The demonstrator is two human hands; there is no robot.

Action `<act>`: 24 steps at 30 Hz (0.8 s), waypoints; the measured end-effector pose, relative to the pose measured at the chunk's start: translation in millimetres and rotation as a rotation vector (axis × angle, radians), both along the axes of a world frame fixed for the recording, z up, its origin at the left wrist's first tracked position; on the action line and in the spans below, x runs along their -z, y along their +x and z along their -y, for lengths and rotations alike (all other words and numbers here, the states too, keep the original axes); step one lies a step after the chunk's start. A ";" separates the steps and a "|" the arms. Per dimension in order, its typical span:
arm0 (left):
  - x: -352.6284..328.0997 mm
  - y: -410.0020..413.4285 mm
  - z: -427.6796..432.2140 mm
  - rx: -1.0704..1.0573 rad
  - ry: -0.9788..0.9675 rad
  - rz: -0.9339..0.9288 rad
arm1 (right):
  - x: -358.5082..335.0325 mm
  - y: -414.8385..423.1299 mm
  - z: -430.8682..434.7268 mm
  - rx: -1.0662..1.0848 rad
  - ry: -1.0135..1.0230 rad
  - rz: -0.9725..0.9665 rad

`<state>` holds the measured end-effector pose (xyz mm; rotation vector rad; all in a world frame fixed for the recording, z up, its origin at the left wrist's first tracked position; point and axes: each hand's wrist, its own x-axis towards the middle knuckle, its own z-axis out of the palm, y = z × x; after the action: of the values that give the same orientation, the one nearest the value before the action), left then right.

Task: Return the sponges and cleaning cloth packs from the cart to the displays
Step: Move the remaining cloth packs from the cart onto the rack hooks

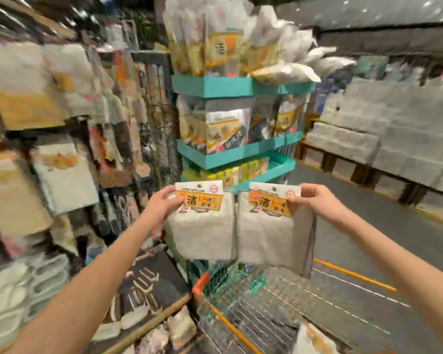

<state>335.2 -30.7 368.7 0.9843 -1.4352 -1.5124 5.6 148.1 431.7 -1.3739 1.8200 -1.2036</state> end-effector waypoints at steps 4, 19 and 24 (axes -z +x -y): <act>-20.3 87.1 19.9 -0.164 -0.045 -0.011 | -15.3 65.6 67.0 -0.108 -0.025 0.018; -24.4 306.6 216.7 -0.402 -0.063 0.093 | -0.1 293.1 335.7 -0.334 0.010 0.077; -3.3 338.4 279.1 -0.509 0.057 0.086 | 9.8 331.0 380.8 -0.328 0.030 0.121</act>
<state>673.6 -309.8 372.1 1.3428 -1.0893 -1.1481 336.6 -232.7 421.9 -1.4795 1.4553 -1.0568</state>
